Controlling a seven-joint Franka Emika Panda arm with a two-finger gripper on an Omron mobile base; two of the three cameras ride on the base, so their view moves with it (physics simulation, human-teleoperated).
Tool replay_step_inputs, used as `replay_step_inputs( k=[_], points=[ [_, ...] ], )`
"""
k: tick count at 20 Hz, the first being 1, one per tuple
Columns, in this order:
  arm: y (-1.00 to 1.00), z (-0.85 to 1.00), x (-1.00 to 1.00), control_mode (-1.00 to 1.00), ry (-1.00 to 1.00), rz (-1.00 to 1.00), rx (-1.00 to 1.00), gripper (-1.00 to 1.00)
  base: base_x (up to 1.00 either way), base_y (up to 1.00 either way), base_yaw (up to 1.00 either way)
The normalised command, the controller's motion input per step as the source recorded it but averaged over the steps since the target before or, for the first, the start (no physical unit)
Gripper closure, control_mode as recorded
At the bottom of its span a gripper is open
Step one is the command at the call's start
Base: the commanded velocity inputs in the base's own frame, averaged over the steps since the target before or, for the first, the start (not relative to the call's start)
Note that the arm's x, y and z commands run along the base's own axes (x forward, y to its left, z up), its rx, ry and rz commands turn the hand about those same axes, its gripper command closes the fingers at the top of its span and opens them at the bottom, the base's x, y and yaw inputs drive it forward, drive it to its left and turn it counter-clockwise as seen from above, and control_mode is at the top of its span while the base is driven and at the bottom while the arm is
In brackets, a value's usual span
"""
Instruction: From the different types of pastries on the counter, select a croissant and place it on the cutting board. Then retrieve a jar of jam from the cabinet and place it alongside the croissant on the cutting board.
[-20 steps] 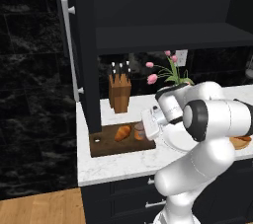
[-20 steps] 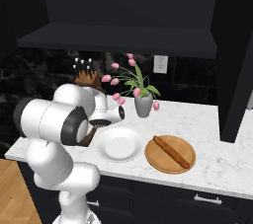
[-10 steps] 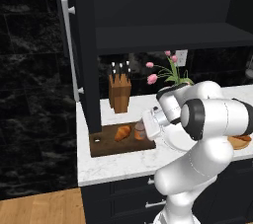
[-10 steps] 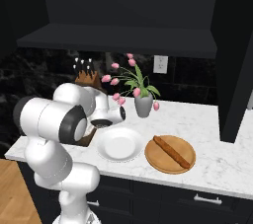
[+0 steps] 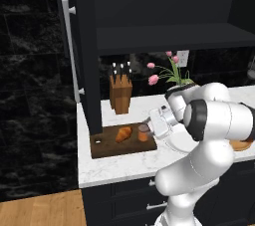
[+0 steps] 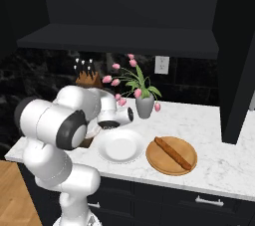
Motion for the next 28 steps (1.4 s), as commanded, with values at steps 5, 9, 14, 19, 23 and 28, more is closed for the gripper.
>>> replay_step_inputs(
  k=[5,9,14,19,23,28],
  points=[
    [-0.42,0.19,-0.18,-1.0,0.0,0.0,0.02,-1.0,0.0,0.0,0.0],
    [-0.42,0.49,-0.39,-1.0,-0.01,0.0,0.04,-1.0,0.0,0.0,0.0],
    [-0.33,0.57,-0.65,-1.0,0.0,0.0,0.06,-1.0,0.0,0.0,0.0],
    [-0.34,0.19,-0.88,-1.0,0.0,-0.19,0.06,-1.0,0.0,0.0,0.0],
    [-0.15,0.2,-0.53,-1.0,0.0,-0.29,0.03,-1.0,0.0,0.0,0.0],
    [-0.16,0.32,-0.19,-1.0,0.0,-0.34,0.01,-1.0,0.0,0.0,0.0]
  ],
)
